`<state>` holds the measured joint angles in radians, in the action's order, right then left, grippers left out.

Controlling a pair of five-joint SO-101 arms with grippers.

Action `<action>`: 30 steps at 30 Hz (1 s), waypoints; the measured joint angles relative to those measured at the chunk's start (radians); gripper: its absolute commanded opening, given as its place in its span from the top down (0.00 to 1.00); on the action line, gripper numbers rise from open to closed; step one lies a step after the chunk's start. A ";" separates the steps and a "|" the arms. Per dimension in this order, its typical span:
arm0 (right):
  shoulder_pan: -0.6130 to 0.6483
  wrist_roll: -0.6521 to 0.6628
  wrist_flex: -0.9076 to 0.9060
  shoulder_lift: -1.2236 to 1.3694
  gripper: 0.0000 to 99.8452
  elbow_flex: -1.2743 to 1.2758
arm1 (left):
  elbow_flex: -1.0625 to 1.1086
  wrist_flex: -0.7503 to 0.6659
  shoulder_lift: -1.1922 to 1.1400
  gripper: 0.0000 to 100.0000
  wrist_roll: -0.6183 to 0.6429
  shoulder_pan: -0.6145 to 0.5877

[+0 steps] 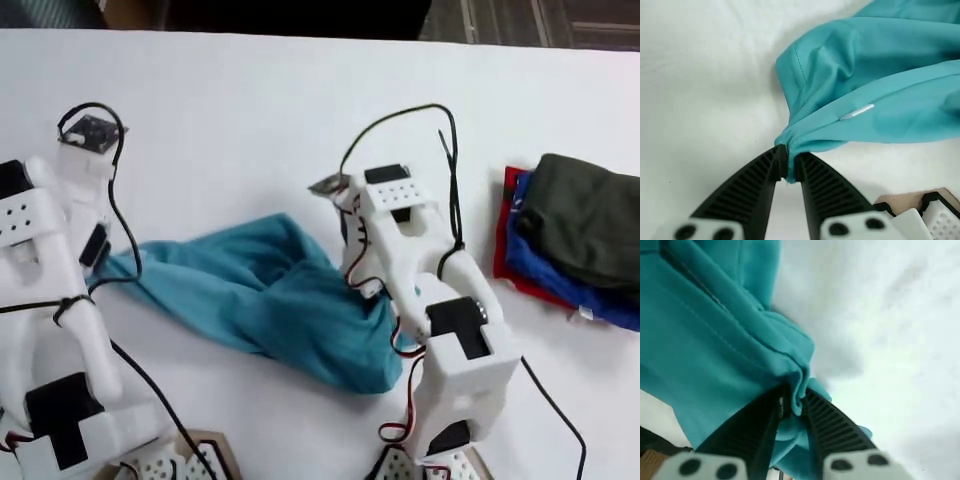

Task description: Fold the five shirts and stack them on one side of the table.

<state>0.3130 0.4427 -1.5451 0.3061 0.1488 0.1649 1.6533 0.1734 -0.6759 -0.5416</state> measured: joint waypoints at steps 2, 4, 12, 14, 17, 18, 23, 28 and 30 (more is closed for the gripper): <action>0.000 0.000 -0.020 -0.032 0.98 -0.044 | 0.000 0.000 0.000 0.96 0.000 0.000; 0.000 0.000 -0.058 -0.074 0.98 -0.118 | 0.000 0.000 0.000 0.96 0.000 0.000; -0.089 0.031 -0.120 -0.121 0.98 -0.583 | -0.071 0.038 -0.094 0.96 0.000 0.012; -0.107 0.057 -0.123 -0.106 0.98 -0.721 | -0.153 0.075 -0.161 0.96 0.000 0.012; -0.123 0.074 -0.126 -0.052 0.98 -0.911 | -0.310 0.106 -0.265 0.96 0.018 0.014; -0.126 0.075 -0.127 -0.038 0.98 -0.970 | -0.364 0.109 -0.295 0.96 0.029 0.014; -0.126 0.075 -0.133 -0.023 0.98 -1.232 | -0.539 0.115 -0.330 0.96 0.074 0.029; -0.109 0.075 -0.164 -0.069 0.98 -1.313 | -0.586 0.115 -0.262 0.96 0.091 0.037; -0.109 0.075 -0.164 -0.140 0.98 -1.269 | -0.586 0.115 -0.192 0.96 0.091 0.037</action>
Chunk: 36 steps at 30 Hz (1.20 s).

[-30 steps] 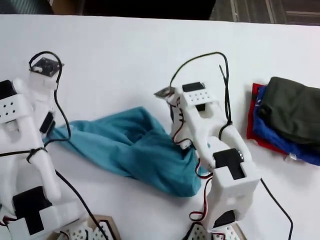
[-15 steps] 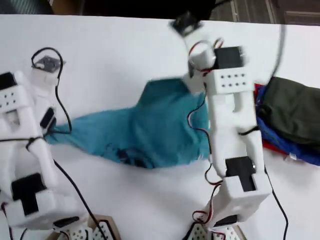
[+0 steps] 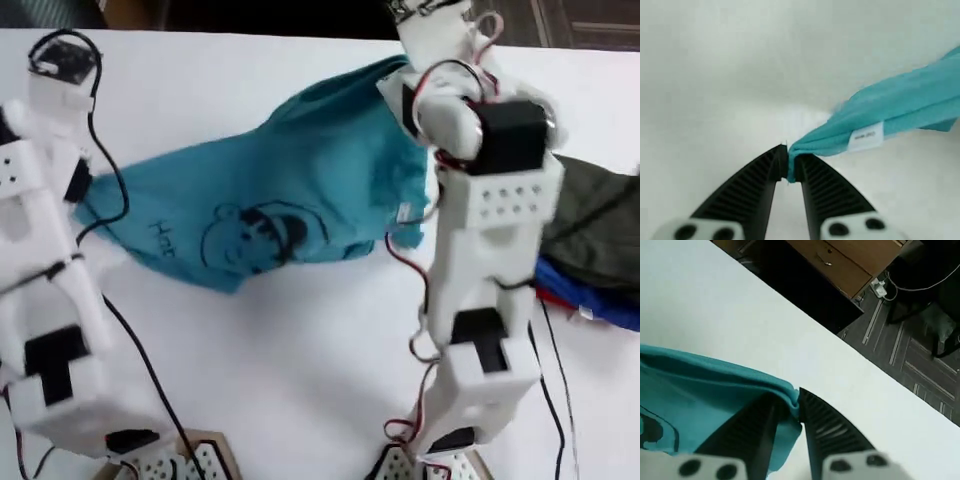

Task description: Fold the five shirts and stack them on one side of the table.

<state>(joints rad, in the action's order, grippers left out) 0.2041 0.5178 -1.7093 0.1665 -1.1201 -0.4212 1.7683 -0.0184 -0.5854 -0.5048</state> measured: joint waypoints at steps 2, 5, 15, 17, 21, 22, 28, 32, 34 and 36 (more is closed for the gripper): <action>0.012 0.000 0.000 -0.091 0.98 0.089 | 0.038 0.000 0.086 0.96 0.000 -0.002; 0.063 -0.020 0.000 -0.239 0.98 0.295 | 0.157 0.002 0.193 0.98 0.000 -0.002; 0.230 -0.060 0.118 -0.743 0.98 1.220 | 0.614 0.002 0.301 0.97 -0.098 -0.002; 0.232 -0.060 0.195 -0.804 0.98 1.428 | 0.646 0.002 0.302 0.97 -0.107 -0.002; 0.236 -0.060 0.391 -0.868 0.98 1.811 | 0.661 0.002 0.302 0.97 -0.120 -0.002; 0.236 -0.060 0.445 -0.873 0.98 1.893 | 0.661 0.002 0.302 0.97 -0.121 -0.003; 0.236 -0.060 0.707 -0.878 0.95 2.208 | 0.720 0.002 0.287 0.97 -0.121 -0.003; 0.235 -0.060 0.709 -0.884 0.78 2.240 | 0.733 -0.005 0.213 0.97 -0.121 0.000; 0.236 -0.060 0.690 -0.888 0.72 2.240 | 0.733 -0.028 0.175 0.97 -0.121 -0.003; 0.235 -0.038 0.674 -0.888 0.71 2.240 | 0.733 -0.051 0.143 0.97 -0.121 -0.003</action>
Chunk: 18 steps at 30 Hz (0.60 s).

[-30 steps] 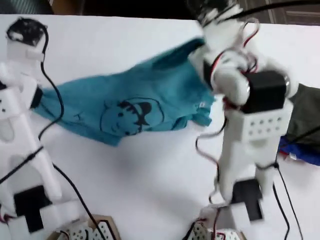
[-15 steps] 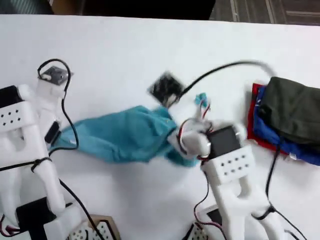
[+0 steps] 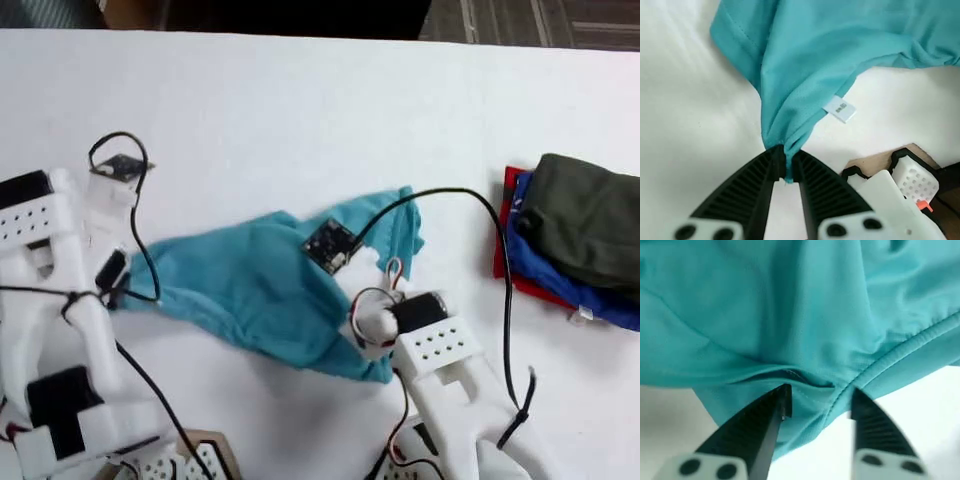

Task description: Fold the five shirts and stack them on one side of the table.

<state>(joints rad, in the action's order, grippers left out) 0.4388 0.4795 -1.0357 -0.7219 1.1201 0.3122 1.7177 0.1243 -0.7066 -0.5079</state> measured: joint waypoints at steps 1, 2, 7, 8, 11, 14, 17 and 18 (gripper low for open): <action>-0.002 0.014 -0.006 0.000 0.71 -0.002 | 0.000 -0.009 -0.014 0.97 0.000 0.000; -0.005 0.026 -0.014 0.000 0.71 -0.006 | 0.000 -0.014 -0.026 0.97 0.000 0.002; -0.150 0.043 -0.017 0.000 0.71 -0.069 | 0.000 -0.018 -0.052 0.97 0.000 0.000; -0.183 0.043 -0.017 0.000 0.71 -0.072 | 0.000 -0.018 -0.052 0.97 0.000 0.000; -0.204 0.055 -0.032 0.000 0.72 -0.060 | 0.000 -0.018 -0.054 0.97 0.000 0.000; -0.193 0.087 -0.034 0.000 0.74 -0.012 | 0.000 -0.018 -0.055 0.97 0.000 0.000; -0.186 0.089 0.009 0.000 0.75 0.023 | 0.000 -0.018 -0.055 0.97 0.000 0.000; -0.183 0.084 0.026 0.000 0.75 0.028 | 0.000 -0.018 -0.055 0.97 0.000 0.000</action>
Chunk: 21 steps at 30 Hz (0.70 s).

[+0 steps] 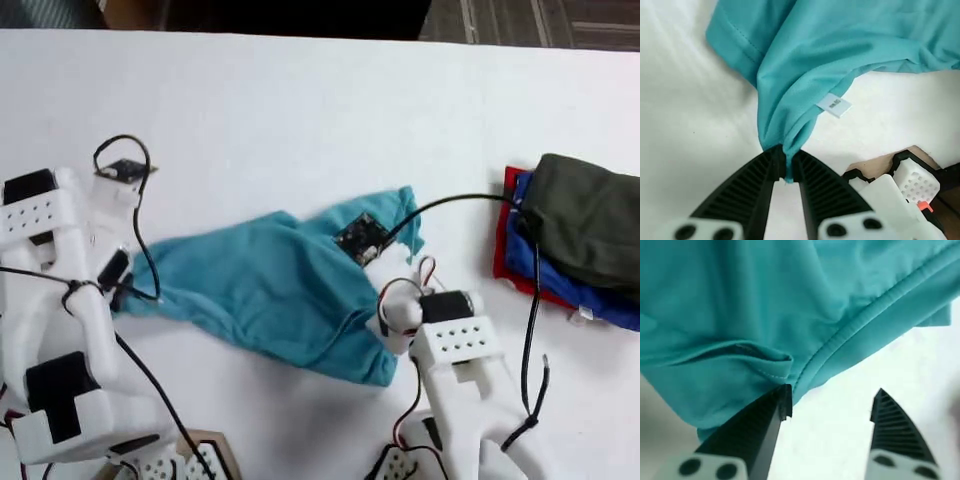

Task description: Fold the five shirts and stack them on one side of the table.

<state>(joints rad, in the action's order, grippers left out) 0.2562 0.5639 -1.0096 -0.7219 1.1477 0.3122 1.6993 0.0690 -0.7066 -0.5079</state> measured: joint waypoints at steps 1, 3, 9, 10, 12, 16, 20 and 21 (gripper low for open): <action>0.009 -0.006 0.012 0.000 0.75 0.000 | 0.000 0.000 0.000 0.97 0.000 0.000; 0.037 -0.018 0.021 0.000 0.75 0.002 | 0.000 0.000 0.000 0.97 0.000 0.000; 0.132 -0.057 0.031 0.000 0.75 0.003 | 0.000 0.000 0.000 0.97 0.000 0.000; 0.135 -0.057 0.032 0.000 0.75 0.003 | 0.000 0.000 0.000 0.97 0.000 0.000; 0.137 -0.057 0.032 0.000 0.75 0.003 | 0.000 0.000 0.000 0.97 0.000 0.000; 0.137 -0.066 0.032 0.000 0.75 0.003 | 0.000 0.000 0.000 0.97 0.000 0.000; 0.146 -0.069 0.049 0.063 0.75 0.005 | 0.000 0.000 0.000 0.97 0.000 0.000; 0.146 -0.069 0.063 0.091 0.75 0.005 | 0.000 0.000 0.000 0.97 0.000 0.000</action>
<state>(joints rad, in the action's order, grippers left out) 0.4020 0.4948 -0.9467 -0.6314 1.1523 0.3122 1.6993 0.0690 -0.7066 -0.5079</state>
